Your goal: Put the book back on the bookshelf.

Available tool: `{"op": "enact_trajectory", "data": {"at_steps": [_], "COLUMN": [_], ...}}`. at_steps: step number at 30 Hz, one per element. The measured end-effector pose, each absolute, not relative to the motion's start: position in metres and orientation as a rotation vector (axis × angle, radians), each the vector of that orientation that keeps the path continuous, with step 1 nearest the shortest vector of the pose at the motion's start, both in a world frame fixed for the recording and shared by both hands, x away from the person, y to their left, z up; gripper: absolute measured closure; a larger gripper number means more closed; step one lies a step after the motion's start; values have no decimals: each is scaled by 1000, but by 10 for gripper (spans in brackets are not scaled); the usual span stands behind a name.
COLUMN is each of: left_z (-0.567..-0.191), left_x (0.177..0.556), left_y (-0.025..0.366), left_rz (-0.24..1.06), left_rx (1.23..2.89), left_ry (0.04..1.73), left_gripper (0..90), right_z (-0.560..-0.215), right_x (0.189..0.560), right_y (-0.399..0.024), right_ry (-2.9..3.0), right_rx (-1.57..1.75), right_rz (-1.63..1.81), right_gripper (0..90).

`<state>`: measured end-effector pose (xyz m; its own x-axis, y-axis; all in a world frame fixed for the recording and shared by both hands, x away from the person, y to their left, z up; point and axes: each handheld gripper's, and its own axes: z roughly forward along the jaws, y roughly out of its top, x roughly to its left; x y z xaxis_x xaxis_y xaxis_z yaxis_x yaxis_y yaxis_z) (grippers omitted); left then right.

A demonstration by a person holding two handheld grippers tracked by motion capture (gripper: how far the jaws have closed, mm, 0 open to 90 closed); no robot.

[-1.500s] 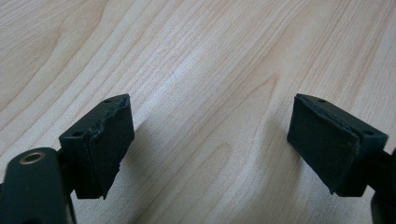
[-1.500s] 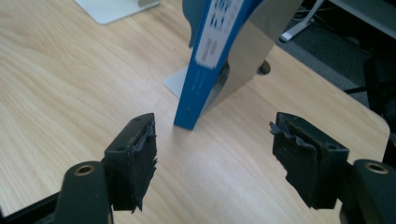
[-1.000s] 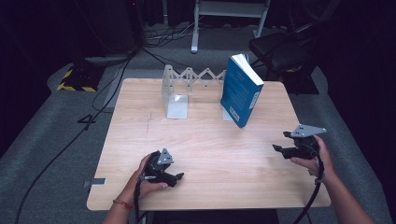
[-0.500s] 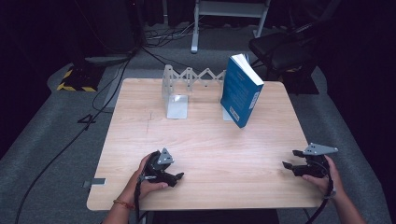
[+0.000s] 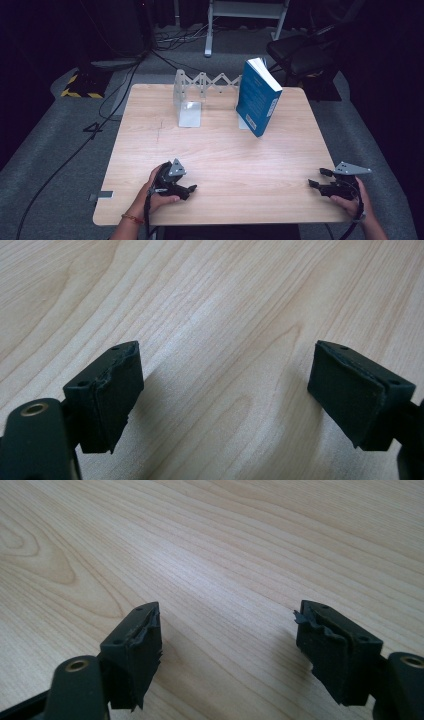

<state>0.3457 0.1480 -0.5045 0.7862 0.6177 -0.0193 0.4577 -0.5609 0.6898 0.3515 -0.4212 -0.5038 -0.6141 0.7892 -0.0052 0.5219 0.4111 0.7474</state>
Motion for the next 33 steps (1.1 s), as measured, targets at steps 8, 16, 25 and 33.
{"op": "enact_trajectory", "data": {"at_steps": [8, 16, 25, 33], "left_z": [-504, -505, -505, -504], "left_x": [346, 347, 348, 348], "left_y": [148, 147, 147, 147], "left_rz": [294, 288, 289, 289], "left_rx": [2264, 2265, 2264, 2264], "left_ry": [798, 792, 793, 793], "left_gripper": [149, 148, 148, 148], "right_z": [-504, -504, -504, -504], "right_x": [350, 351, 351, 351], "right_y": [-419, -419, -419, -419], "right_ry": [2298, 2296, 2296, 2297], "right_rx": [1152, 1159, 1160, 1159], "right_rz": [1024, 1026, 1025, 1026], "right_gripper": [241, 236, 236, 236]}}
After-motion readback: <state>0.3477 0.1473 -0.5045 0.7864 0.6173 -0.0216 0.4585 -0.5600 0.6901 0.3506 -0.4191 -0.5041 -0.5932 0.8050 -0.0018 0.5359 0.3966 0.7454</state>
